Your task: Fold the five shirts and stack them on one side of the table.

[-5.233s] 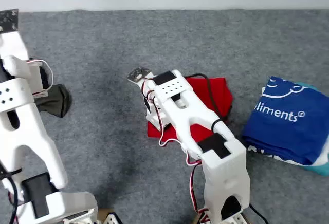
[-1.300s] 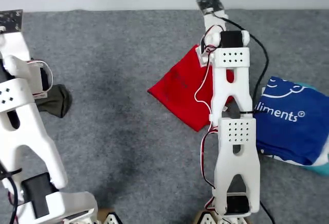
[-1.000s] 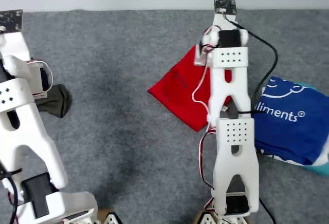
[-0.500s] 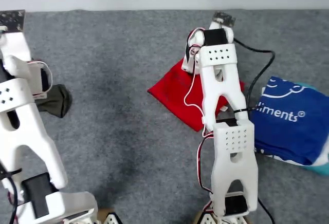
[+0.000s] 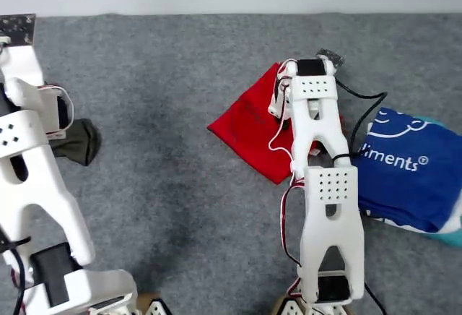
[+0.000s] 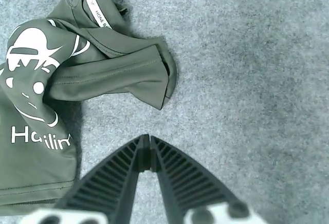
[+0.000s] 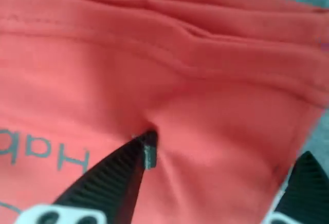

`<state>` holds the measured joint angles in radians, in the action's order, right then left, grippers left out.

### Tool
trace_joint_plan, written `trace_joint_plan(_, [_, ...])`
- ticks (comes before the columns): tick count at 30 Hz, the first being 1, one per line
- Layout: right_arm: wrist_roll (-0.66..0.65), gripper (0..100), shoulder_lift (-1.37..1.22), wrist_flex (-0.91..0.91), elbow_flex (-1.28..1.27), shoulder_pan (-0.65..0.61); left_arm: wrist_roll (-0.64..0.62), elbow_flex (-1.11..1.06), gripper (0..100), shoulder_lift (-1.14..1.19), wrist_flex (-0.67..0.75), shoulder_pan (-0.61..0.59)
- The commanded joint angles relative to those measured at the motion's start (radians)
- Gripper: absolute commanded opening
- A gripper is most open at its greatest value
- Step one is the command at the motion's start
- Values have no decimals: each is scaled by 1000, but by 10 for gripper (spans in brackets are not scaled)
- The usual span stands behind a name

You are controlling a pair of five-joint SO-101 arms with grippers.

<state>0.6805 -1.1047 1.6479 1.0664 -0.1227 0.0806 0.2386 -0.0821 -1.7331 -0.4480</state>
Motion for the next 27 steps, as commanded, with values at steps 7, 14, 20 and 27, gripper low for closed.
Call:
trace_joint_plan(7, [-91,93,-31,18,-6,28,5,4,5,-35,-18,0])
trace_joint_plan(14, [-275,9,-27,51,6,71,2,4,5,-35,-20,2])
trace_joint_plan(20, [-526,10,71,153,81,105,2,4,5,-37,-20,18])
trace_joint_plan(27, [-707,10,432,151,-118,139,2,4,5,-38,-20,49])
